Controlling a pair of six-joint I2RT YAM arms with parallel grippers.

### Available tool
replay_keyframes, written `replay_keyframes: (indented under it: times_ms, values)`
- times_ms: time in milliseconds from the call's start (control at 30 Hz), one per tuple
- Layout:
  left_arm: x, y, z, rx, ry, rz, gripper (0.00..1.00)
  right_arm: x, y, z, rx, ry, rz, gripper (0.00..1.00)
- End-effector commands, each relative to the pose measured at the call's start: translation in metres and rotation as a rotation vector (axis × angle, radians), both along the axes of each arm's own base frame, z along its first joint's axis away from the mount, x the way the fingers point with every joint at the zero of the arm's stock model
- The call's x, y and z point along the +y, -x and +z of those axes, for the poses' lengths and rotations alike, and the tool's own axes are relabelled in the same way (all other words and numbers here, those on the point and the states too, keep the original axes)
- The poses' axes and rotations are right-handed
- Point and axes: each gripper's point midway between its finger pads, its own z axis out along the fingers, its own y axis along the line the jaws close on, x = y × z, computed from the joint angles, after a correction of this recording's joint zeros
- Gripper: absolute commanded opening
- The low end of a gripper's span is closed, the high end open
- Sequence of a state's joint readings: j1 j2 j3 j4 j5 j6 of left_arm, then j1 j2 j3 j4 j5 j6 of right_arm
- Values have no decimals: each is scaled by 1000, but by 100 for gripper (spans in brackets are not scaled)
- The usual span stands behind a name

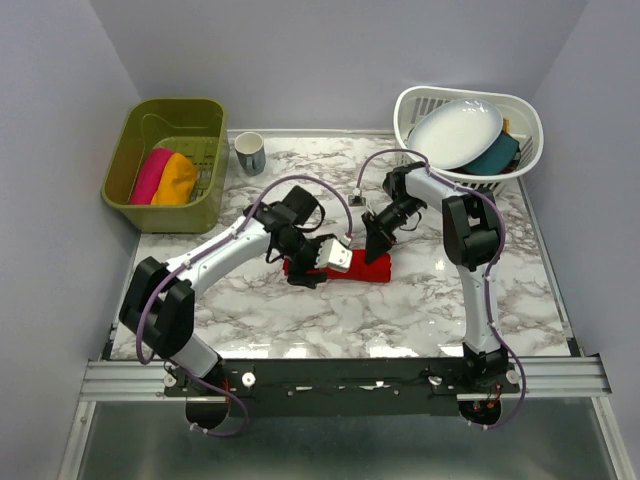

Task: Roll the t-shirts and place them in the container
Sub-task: Roll the T-shirt to the center of the board.

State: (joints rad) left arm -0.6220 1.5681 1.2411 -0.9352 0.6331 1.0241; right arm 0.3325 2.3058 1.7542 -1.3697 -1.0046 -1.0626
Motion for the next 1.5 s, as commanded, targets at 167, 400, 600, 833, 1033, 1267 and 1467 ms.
replay_keyframes:
  times_ms: [167, 400, 600, 833, 1033, 1267, 1467]
  values:
    - [-43, -46, -6, -473, 125, 48, 72, 0, 34, 20, 233, 7, -43, 27]
    - [-37, -77, 29, -75, 167, 374, 74, -6, 37, 21, 161, -4, 3, 27]
    - [-7, -93, 30, 271, 161, 465, 99, -5, 36, 27, 115, -36, 18, 27]
    - [5, -81, -5, 474, 63, 402, 98, -4, 35, 31, 69, -27, 47, 27]
    - [10, -73, -30, 530, 2, 350, 99, -6, 38, 28, 49, -2, 78, 27]
    - [18, -55, -58, 615, -49, 293, 98, -8, 42, 24, 56, 16, 93, 27]
    - [22, -33, -66, 738, -73, 240, 22, -4, 42, 25, 81, 3, 76, 27]
